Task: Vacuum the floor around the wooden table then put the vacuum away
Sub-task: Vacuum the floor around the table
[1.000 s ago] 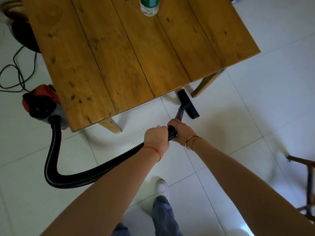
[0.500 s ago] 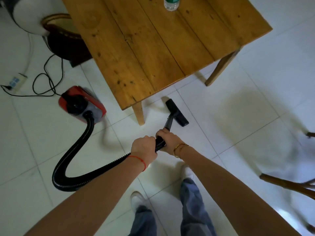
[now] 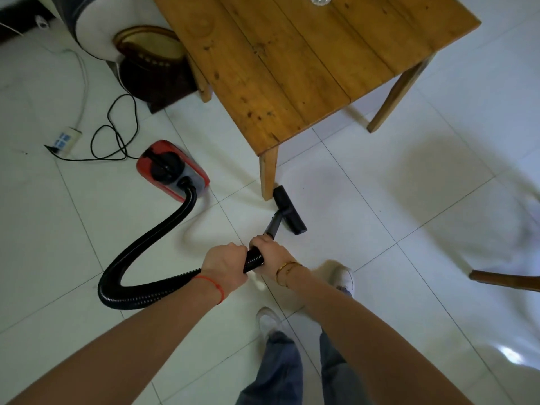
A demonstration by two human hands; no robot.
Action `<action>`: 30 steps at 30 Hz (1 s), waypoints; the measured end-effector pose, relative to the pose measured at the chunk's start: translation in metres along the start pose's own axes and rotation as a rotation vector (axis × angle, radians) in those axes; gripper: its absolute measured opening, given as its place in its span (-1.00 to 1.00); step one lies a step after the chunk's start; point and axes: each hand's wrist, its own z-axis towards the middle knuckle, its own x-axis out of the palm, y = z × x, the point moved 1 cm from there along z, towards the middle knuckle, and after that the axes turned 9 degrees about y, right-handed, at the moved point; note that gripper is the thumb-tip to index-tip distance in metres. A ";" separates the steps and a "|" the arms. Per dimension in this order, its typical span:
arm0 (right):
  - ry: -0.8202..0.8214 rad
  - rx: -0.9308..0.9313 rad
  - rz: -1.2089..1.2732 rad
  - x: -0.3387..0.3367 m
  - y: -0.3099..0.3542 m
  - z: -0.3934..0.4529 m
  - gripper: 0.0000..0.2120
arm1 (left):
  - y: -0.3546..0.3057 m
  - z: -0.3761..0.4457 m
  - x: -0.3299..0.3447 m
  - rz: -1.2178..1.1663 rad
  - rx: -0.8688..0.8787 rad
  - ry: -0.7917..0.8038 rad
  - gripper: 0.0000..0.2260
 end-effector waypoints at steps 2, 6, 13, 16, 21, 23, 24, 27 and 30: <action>-0.017 0.023 0.011 0.001 0.000 0.001 -0.65 | 0.001 0.001 -0.002 0.023 0.007 -0.003 -0.76; -0.075 0.059 0.035 -0.010 -0.013 0.003 -0.68 | -0.009 0.012 -0.014 0.042 0.036 -0.030 -0.76; -0.126 0.116 0.048 -0.073 -0.073 0.008 -0.71 | -0.061 0.065 -0.061 0.020 0.079 -0.065 -0.77; -0.142 0.156 0.040 -0.114 -0.108 0.009 -0.69 | -0.093 0.095 -0.090 -0.007 0.103 -0.091 -0.80; -0.166 0.230 0.005 -0.186 -0.169 0.007 -0.70 | -0.153 0.145 -0.141 -0.081 0.145 -0.142 -0.82; -0.183 0.247 0.002 -0.212 -0.193 0.004 -0.72 | -0.177 0.164 -0.159 -0.107 0.166 -0.156 -0.82; -0.190 0.257 -0.001 -0.224 -0.204 0.003 -0.72 | -0.188 0.173 -0.166 -0.115 0.175 -0.163 -0.82; -0.211 0.287 -0.020 -0.255 -0.236 -0.001 -0.71 | -0.220 0.196 -0.188 -0.128 0.200 -0.195 -0.83; -0.223 0.303 -0.034 -0.278 -0.261 -0.002 -0.68 | -0.243 0.214 -0.204 -0.135 0.222 -0.215 -0.83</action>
